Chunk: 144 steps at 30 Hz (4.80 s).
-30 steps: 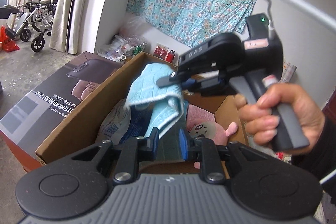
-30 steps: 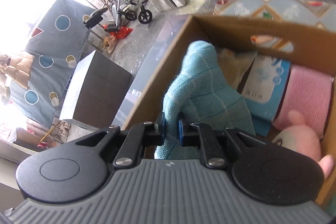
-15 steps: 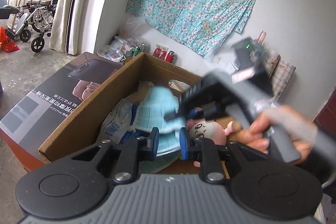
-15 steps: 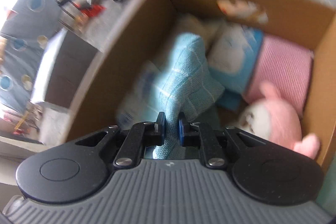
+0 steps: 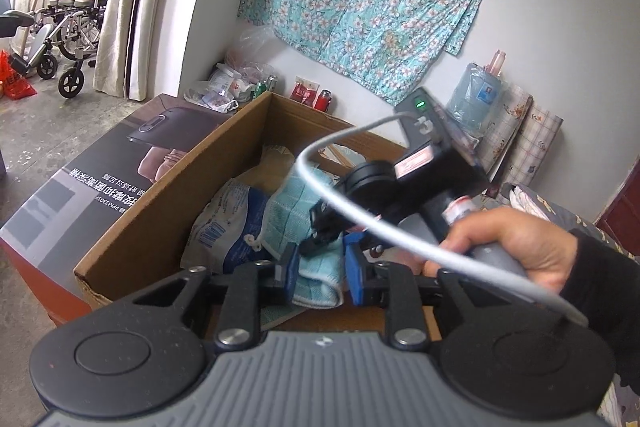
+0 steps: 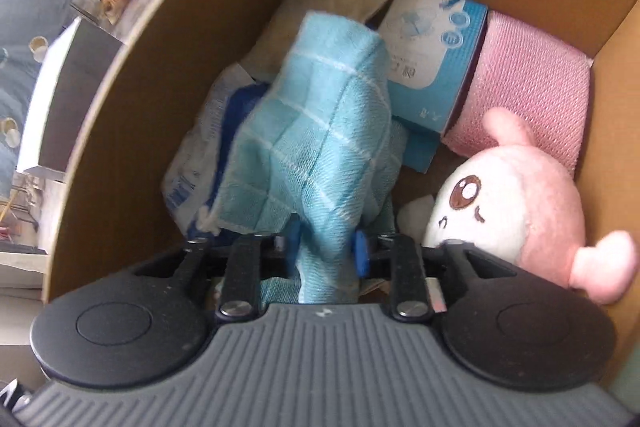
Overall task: Organize soft objects
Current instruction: 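Carry the blue towel into the cardboard box and release it, then move the left gripper to the green scrunchie on the pile and grasp it, then carry the green scrunchie with the left gripper into the cardboard box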
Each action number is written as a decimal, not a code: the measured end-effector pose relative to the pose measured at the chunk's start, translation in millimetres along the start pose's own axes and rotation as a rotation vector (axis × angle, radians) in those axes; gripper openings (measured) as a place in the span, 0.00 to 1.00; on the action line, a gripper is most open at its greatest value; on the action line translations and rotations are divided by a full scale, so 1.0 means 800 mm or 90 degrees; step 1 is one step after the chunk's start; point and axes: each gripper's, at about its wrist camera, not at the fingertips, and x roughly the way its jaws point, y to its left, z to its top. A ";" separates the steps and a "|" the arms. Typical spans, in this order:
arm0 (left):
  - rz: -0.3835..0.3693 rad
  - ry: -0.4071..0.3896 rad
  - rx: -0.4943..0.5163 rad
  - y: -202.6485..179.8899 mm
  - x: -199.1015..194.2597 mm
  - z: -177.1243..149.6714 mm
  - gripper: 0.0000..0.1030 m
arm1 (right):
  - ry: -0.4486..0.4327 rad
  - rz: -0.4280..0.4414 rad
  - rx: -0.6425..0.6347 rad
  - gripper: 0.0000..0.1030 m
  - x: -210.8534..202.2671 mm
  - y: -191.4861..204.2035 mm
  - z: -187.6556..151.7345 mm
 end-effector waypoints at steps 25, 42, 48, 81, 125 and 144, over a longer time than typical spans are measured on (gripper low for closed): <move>-0.124 -0.006 0.139 -0.138 -0.063 -0.054 0.88 | -0.326 0.095 0.117 0.81 -0.270 -0.207 -0.282; -0.191 0.026 0.311 -0.311 0.009 -0.151 0.87 | -0.368 0.007 0.235 0.81 -0.308 -0.362 -0.401; -0.182 0.036 0.323 -0.336 0.043 -0.137 0.77 | -0.373 -0.018 0.192 0.81 -0.307 -0.375 -0.392; -0.201 0.311 0.213 -0.394 0.242 -0.092 0.13 | -0.265 0.011 0.135 0.23 -0.169 -0.398 -0.325; -0.097 -0.019 0.062 -0.156 -0.062 0.028 0.09 | -0.329 0.255 0.009 0.23 -0.257 -0.132 -0.265; 0.077 0.062 0.022 0.013 0.003 0.035 0.09 | -0.098 0.237 0.002 0.23 -0.105 0.003 -0.139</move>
